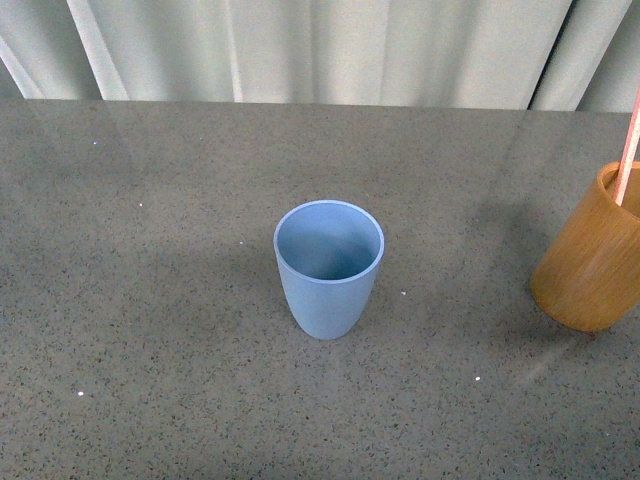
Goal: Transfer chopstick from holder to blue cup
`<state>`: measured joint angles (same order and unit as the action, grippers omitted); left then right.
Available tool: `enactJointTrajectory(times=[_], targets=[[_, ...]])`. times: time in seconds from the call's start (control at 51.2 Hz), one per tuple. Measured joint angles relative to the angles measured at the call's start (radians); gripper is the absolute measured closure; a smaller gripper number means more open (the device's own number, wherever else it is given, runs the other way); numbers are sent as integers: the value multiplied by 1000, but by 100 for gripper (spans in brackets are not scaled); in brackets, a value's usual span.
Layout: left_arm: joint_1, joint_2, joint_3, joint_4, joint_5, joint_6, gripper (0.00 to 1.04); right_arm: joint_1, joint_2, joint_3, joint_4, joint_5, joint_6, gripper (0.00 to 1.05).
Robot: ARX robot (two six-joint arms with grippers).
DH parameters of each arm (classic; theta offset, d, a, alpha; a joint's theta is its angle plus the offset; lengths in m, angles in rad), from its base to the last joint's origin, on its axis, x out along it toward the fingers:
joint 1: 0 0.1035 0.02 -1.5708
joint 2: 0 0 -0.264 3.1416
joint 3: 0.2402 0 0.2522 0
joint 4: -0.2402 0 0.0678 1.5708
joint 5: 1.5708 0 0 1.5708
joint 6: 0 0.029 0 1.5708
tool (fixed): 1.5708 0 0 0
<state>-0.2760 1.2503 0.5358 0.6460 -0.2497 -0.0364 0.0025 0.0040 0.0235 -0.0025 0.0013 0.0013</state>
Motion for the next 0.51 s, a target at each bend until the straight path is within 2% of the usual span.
enactJointTrajectory(times=[0.02, 0.078, 0.41, 0.507], targets=[[4, -6, -12, 19, 4, 2, 33, 0, 0, 0, 0, 0, 0, 10], [39, -68, -93, 93, 24, 14, 48, 0, 0, 0, 0, -1, 0, 10], [126, -241, -296, 112, 113, 28, 100, 0, 0, 0, 0, -1, 0, 10], [146, -291, -332, 106, 126, 32, 101, 0, 0, 0, 0, -2, 0, 10]])
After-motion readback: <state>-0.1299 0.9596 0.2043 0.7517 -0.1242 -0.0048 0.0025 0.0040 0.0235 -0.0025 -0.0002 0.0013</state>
